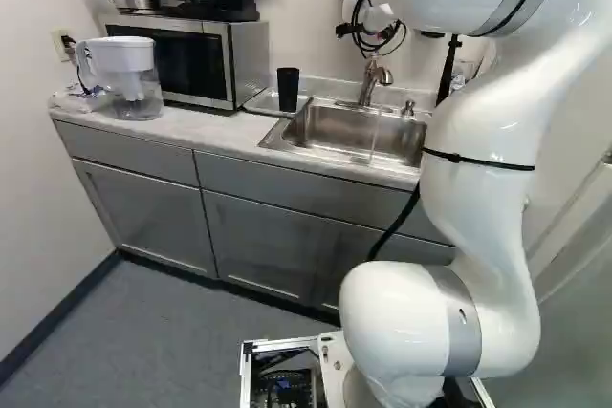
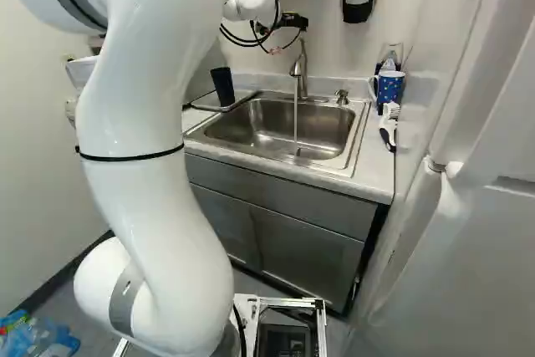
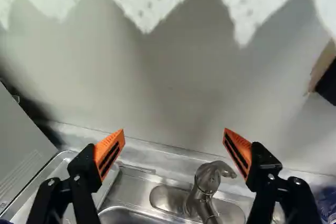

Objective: Rinse the cup and place it in the tray

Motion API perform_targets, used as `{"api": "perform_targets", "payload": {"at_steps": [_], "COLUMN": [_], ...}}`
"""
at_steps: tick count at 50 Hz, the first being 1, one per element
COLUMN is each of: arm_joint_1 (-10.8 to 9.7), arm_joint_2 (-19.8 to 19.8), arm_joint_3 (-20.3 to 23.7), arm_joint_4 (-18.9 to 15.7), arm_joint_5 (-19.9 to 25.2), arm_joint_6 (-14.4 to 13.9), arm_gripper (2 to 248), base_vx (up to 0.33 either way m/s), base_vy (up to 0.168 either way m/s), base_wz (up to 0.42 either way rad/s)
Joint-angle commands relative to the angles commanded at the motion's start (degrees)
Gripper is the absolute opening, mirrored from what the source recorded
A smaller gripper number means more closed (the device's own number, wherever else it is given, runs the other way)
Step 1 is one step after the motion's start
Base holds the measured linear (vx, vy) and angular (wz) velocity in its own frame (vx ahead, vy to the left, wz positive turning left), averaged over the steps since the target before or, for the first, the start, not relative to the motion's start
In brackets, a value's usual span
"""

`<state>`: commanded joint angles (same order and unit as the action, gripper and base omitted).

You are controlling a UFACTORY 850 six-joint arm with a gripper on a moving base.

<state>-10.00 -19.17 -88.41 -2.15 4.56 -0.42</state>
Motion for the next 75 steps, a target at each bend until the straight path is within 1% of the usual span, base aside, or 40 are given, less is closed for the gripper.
{"api": "perform_targets", "payload": {"at_steps": [30,57,75], "arm_joint_1": [0.00,0.00,0.01], "arm_joint_2": [0.00,0.02,1.58], "arm_joint_3": [0.00,0.02,1.83], "arm_joint_4": [0.00,0.00,0.00], "arm_joint_5": [-1.87,-4.65,-6.90], "arm_joint_6": [0.00,0.00,0.00], "arm_gripper": [247,247,247], "base_vx": [0.000,0.000,0.000], "base_vy": [0.000,0.000,0.000], "base_wz": [0.000,0.000,0.000]}}
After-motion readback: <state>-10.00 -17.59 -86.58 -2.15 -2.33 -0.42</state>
